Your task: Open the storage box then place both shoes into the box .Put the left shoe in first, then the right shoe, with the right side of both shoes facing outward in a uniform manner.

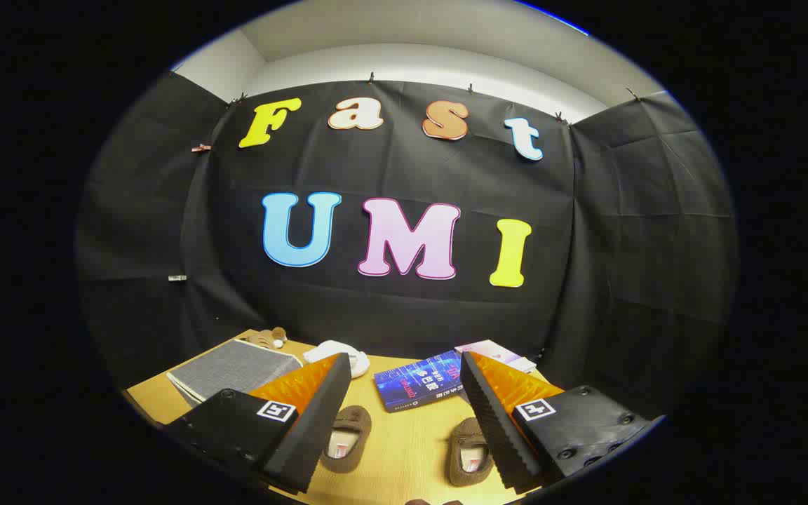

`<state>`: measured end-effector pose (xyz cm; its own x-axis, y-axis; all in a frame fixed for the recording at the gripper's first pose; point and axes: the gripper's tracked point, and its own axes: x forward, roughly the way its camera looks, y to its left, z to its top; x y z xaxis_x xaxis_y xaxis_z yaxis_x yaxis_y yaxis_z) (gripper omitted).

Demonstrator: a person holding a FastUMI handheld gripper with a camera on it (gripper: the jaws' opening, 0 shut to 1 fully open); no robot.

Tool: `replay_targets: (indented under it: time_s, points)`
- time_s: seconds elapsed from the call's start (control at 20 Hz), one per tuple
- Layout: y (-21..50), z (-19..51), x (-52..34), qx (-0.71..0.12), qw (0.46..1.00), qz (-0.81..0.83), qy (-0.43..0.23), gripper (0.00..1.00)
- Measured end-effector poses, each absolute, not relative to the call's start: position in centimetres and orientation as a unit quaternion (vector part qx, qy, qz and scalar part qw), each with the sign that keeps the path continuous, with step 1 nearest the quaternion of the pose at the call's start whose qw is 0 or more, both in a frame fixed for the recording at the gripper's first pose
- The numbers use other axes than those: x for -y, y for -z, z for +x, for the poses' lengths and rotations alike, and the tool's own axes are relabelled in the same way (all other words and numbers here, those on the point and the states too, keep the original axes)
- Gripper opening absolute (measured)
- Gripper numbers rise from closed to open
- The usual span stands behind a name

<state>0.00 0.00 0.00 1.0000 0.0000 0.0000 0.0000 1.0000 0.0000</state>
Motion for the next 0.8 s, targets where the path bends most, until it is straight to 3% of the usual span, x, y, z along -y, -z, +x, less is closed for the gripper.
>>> replay_targets:
  time_s: [0.8]
  points:
    - [1.6, 0.4, -0.1, -0.023, 1.000, 0.013, 0.009, 0.98]
